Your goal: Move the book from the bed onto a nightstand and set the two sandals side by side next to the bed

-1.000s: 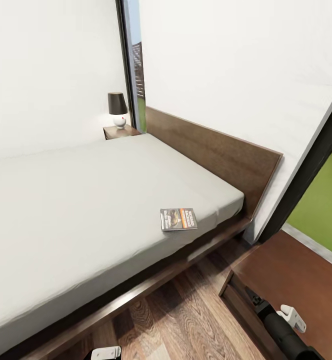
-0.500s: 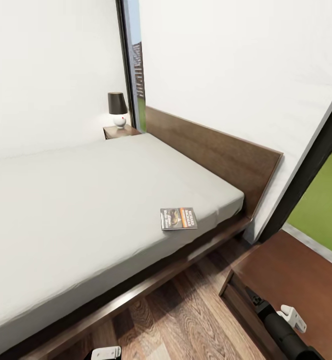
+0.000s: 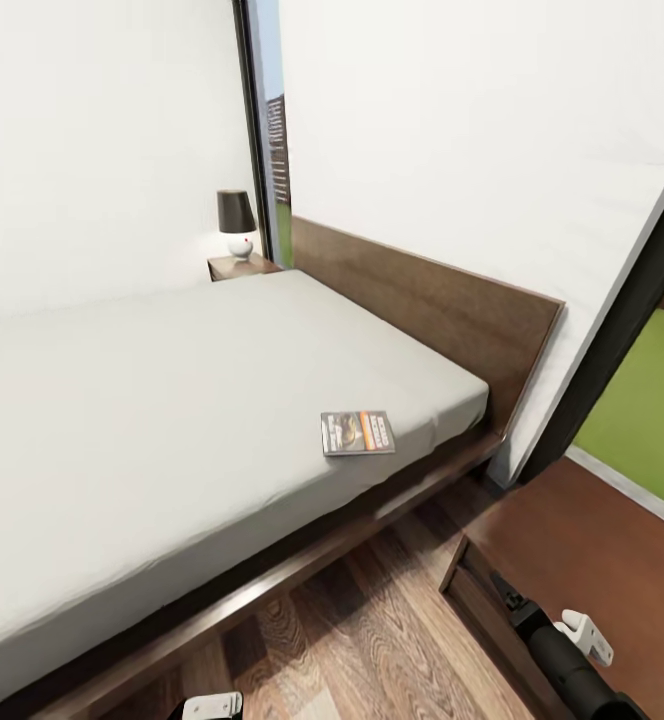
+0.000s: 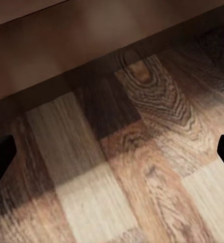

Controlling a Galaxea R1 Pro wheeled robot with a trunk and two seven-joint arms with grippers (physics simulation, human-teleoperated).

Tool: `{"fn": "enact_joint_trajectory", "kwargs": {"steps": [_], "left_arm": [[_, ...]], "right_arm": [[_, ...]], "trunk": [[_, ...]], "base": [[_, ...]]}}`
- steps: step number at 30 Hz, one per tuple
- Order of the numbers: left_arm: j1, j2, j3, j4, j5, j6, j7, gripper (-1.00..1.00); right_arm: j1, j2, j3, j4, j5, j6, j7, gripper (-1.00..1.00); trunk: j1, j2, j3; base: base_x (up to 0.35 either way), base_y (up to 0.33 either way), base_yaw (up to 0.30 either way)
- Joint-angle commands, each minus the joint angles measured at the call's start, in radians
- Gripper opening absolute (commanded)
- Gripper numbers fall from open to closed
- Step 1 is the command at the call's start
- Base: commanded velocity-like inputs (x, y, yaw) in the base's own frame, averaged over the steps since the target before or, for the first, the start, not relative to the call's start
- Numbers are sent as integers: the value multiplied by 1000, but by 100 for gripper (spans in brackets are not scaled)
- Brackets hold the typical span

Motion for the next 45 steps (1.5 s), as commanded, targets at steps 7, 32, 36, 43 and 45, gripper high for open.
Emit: {"fn": "enact_joint_trajectory", "kwargs": {"steps": [7, 32, 36, 43, 45], "left_arm": [[-1, 1, -8, 0, 6, -4, 8, 100], [-1, 0, -8, 1, 7, -4, 10, 100], [-1, -9, -8, 2, 7, -4, 10, 100], [-1, -19, -8, 2, 7, -4, 10, 100], [-1, -20, -8, 2, 7, -4, 10, 100]], "right_arm": [[1, 0, -2, -1, -4, 5, 2, 100], [-1, -27, -159, 46, -90, 19, 12, 100], [-62, -105, -178, 100, -130, 18, -27, 100], [-236, -144, -178, 241, -153, 23, -126, 100], [-283, -147, -176, 288, -153, 23, -136, 100]], "trunk": [[4, -8, 8], [4, -8, 24], [4, -8, 24], [4, -8, 24], [4, -8, 24]], "base": [[0, 0, 0], [0, 0, 137], [0, 0, 281], [0, 0, 283], [0, 0, 284]]}}
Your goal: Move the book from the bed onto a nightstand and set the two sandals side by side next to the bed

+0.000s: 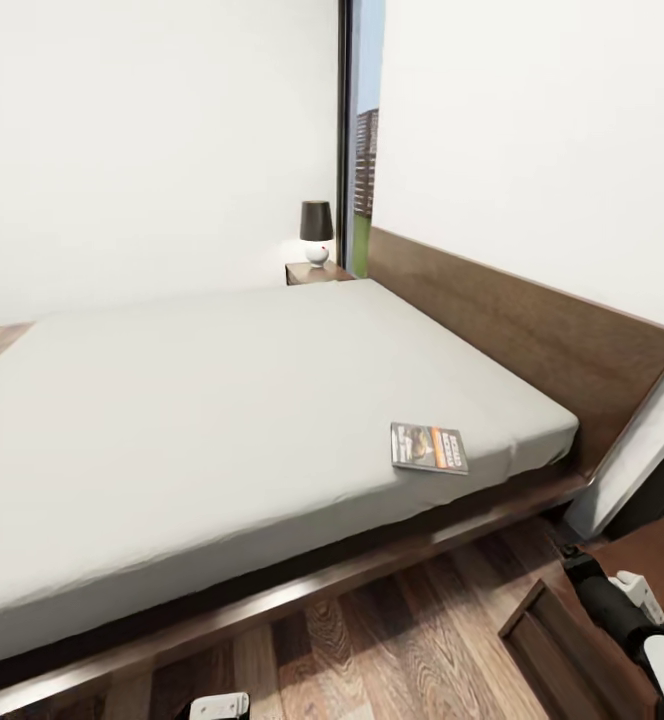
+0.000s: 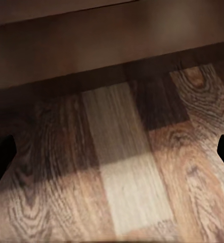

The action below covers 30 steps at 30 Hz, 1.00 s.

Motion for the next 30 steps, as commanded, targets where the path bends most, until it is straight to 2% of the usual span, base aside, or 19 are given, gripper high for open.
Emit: {"fn": "enact_joint_trajectory", "kwargs": {"steps": [1, 6, 12, 18, 21, 26, 30], "left_arm": [[-1, 0, -8, 1, 7, -4, 8, 100], [-1, 0, -8, 1, 6, -4, 8, 100], [-1, -1, -7, 1, 7, -4, 8, 100], [-1, -1, -7, 1, 7, -4, 8, 100], [0, -1, -7, 1, 7, -4, 8, 100], [-1, -1, -7, 1, 6, -5, 8, 100], [-1, -1, -7, 1, 6, -4, 8, 100]], "right_arm": [[-64, -2, 1, 53, -5, 8, -17, 100], [-92, -3, 2, 68, -2, 12, -19, 100], [-108, -3, 8, 73, -6, 19, -20, 100], [-157, -4, 38, 107, -10, 19, -26, 100], [-200, -8, 45, 170, -9, 20, -29, 100], [-296, -28, 49, 340, -5, 16, -22, 100], [-328, -39, 50, 402, -2, 14, -18, 100]], "trunk": [[0, 0, -1], [0, 0, 0], [0, 0, 0], [0, 0, 0], [0, 0, 0], [0, 0, 0], [0, 0, 0]], "base": [[0, 0, 284], [0, 0, 193], [0, 0, 19], [0, 0, 0], [0, 0, 0], [0, 0, 0], [0, 0, 0]]}}
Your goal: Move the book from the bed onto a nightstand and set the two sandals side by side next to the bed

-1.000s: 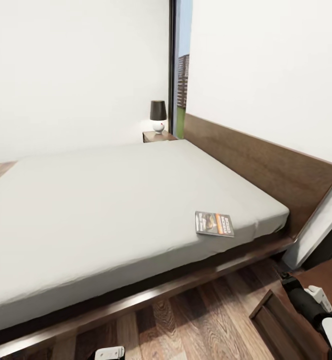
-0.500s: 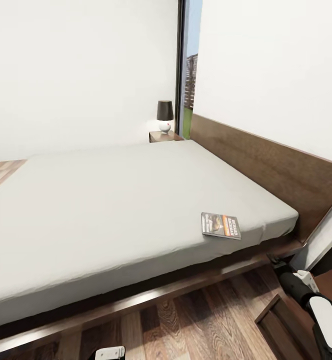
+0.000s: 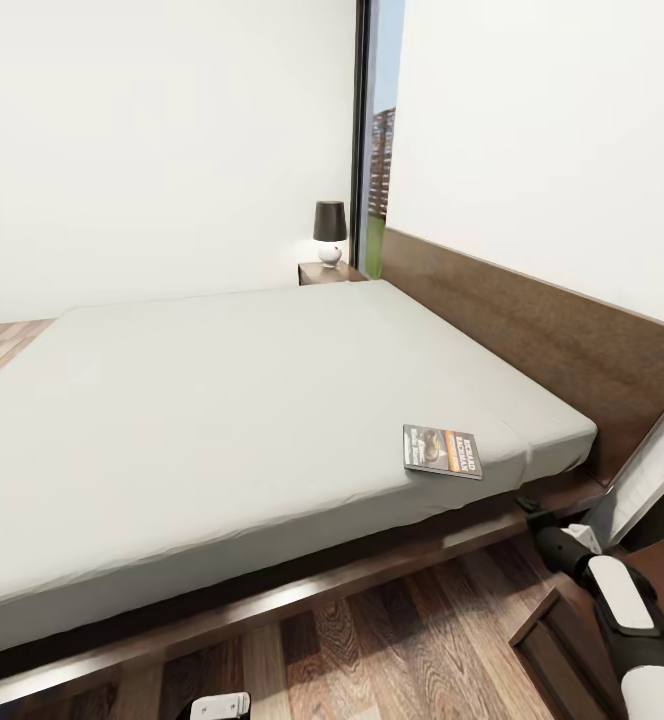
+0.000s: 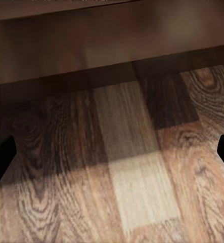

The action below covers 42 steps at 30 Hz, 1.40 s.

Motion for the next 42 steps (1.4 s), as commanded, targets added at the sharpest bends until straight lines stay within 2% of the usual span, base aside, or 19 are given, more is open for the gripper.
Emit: {"fn": "enact_joint_trajectory", "kwargs": {"steps": [1, 7, 10, 11, 19, 25, 36, 38, 40, 42], "left_arm": [[-1, 1, -8, 0, 8, -4, 9, 100], [0, 1, -8, 0, 7, -5, 9, 100], [0, 1, -8, 0, 7, -6, 9, 100], [-1, 1, -8, 0, 7, -8, 9, 100], [0, 1, -8, 0, 7, -10, 9, 100], [0, 1, -8, 0, 9, -10, 9, 100], [4, 2, -8, 3, 12, -17, 9, 100], [12, 10, -7, 42, 12, -54, 10, 100], [16, 16, -7, 147, 12, -170, 12, 100], [17, 17, -7, 187, 12, -218, 13, 100]], "right_arm": [[-5, -4, -1, 7, -10, 4, -8, 100], [-21, -29, -1, 33, -14, 5, 15, 100], [-24, -48, 0, 43, -17, 6, 51, 100], [-25, -64, 0, 50, -19, 12, 93, 100], [-26, -71, -1, 54, -22, 60, 147, 100], [-26, -73, -1, 54, -22, 117, 242, 100], [-26, -72, 1, 50, -10, 144, 269, 100], [-26, -72, 2, 49, -9, 144, 271, 100], [-26, -72, 2, 48, -9, 145, 273, 100], [-26, -72, 2, 48, -9, 145, 273, 100]], "trunk": [[0, 0, -1], [0, 0, -1], [0, 0, -1], [0, 0, -1], [0, 0, -1], [0, 0, -1], [0, 0, -1], [0, 0, -1], [0, 0, 0], [0, 0, 1]], "base": [[0, 0, 0], [0, 0, 0], [0, 0, 0], [0, 0, 0], [0, 0, 0], [0, 0, 0], [0, 0, 0], [0, 0, 0], [0, 0, 46], [0, 0, 109]]}}
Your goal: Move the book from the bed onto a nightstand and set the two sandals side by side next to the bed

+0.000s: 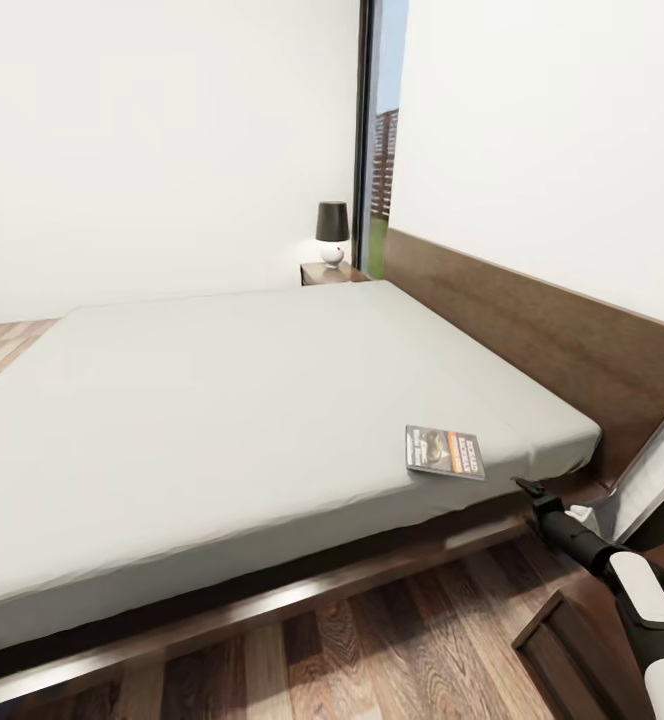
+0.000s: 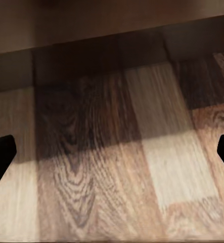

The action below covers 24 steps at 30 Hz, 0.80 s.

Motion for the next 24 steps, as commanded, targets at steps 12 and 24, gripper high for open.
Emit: {"fn": "enact_joint_trajectory", "kwargs": {"steps": [12, 24], "left_arm": [[3, 4, -6, 151, 9, -137, 8, 100], [3, -3, -4, 160, 9, -139, 9, 100]], "right_arm": [[-1, 0, -3, -2, -1, 7, 12, 100], [-1, 0, -5, 0, -6, 7, 32, 100]], "trunk": [[0, 0, 9], [0, 0, 10]], "base": [[4, 0, 174], [115, -34, 17]]}}
